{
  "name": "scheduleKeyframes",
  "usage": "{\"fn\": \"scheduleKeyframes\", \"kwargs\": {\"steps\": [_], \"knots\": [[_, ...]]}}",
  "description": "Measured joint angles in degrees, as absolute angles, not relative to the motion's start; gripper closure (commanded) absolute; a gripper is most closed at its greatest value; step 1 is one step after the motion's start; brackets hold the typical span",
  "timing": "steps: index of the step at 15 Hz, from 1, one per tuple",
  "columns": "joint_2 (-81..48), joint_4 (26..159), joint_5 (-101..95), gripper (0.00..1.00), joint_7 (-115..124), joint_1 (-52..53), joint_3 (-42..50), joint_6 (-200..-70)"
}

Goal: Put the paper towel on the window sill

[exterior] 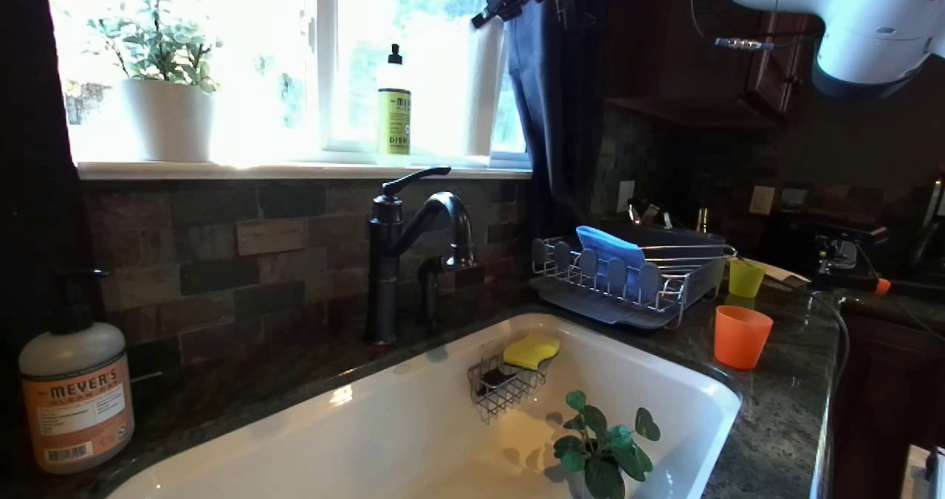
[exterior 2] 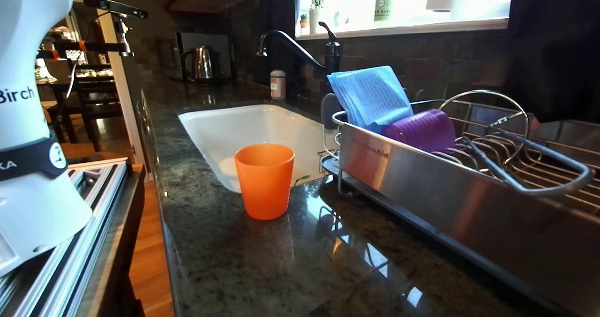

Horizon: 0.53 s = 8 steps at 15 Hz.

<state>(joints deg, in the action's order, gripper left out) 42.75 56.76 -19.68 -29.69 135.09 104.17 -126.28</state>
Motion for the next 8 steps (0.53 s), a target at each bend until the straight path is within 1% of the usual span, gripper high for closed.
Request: {"fn": "scheduleKeyframes", "kwargs": {"steps": [1, 2, 8], "knots": [[42.8, 56.6, -19.8, 0.81, -29.7, 135.1, 104.2, -126.2], [42.8, 56.6, -19.9, 0.95, -29.7, 135.1, 104.2, -126.2], [42.8, 56.6, -20.1, 0.95, -27.4, 135.0, 103.8, -125.4]]}}
